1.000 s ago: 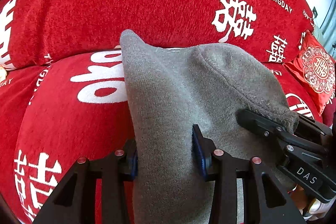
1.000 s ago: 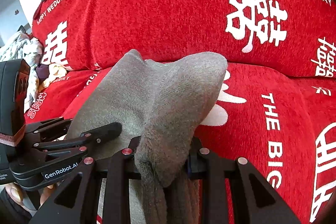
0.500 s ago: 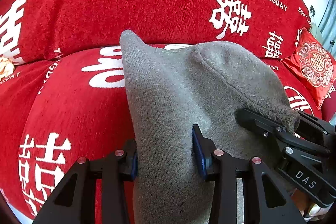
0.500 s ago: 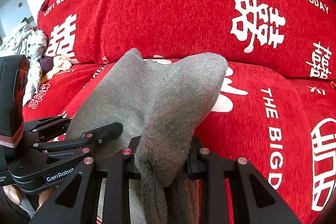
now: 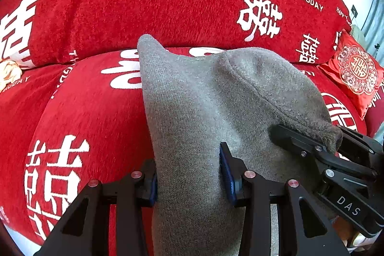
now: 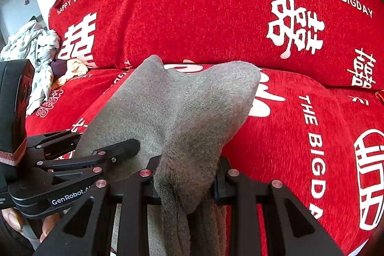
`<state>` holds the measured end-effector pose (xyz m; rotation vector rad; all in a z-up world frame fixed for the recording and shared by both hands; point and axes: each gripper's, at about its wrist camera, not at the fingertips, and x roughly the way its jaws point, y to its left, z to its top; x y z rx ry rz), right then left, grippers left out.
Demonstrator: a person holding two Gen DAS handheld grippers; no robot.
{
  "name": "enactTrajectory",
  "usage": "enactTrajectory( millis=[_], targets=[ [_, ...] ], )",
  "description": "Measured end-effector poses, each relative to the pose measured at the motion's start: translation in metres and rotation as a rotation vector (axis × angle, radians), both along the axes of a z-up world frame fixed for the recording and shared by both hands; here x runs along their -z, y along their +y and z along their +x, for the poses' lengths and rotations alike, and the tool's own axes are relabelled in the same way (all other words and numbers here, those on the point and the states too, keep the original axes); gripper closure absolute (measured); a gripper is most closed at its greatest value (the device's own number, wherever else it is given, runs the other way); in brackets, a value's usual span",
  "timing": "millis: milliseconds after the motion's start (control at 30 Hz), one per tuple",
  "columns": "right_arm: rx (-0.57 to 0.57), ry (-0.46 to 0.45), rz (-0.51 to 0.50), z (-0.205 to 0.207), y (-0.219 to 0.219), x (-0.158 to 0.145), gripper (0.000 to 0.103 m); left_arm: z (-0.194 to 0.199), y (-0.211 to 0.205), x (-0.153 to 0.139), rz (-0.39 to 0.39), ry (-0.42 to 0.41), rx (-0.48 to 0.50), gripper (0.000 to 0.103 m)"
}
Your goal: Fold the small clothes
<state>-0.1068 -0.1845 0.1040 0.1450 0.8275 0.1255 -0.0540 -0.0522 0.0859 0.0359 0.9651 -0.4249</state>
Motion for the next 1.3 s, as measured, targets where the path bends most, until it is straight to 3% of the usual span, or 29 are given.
enactTrajectory(
  millis=[467,867,1000,1067,1167,1233,1300],
  targets=[
    [-0.007,0.004,0.004,-0.028,0.017,0.009,0.074,-0.029,0.012,0.003,0.021,-0.007,0.005,0.060],
    [-0.017,0.034,0.022,-0.039,0.020,0.038,0.074,-0.043,0.034,0.033,0.010,0.023,-0.016,0.057],
    [-0.004,0.050,0.049,-0.040,0.010,0.048,0.074,-0.047,0.040,0.037,0.006,0.006,-0.020,0.046],
    [0.009,0.064,0.072,-0.039,0.004,0.055,0.071,-0.049,0.043,0.039,0.017,-0.006,-0.029,0.032],
    [0.032,0.097,0.138,-0.039,-0.011,0.070,0.059,-0.051,0.052,0.044,0.011,-0.010,-0.052,0.017],
    [0.048,0.112,0.197,-0.039,-0.022,0.078,0.046,-0.048,0.060,0.047,-0.033,0.022,-0.057,0.017],
    [0.067,0.138,0.278,-0.040,-0.035,0.082,0.043,-0.046,0.069,0.048,-0.073,0.059,-0.067,0.017]
  ],
)
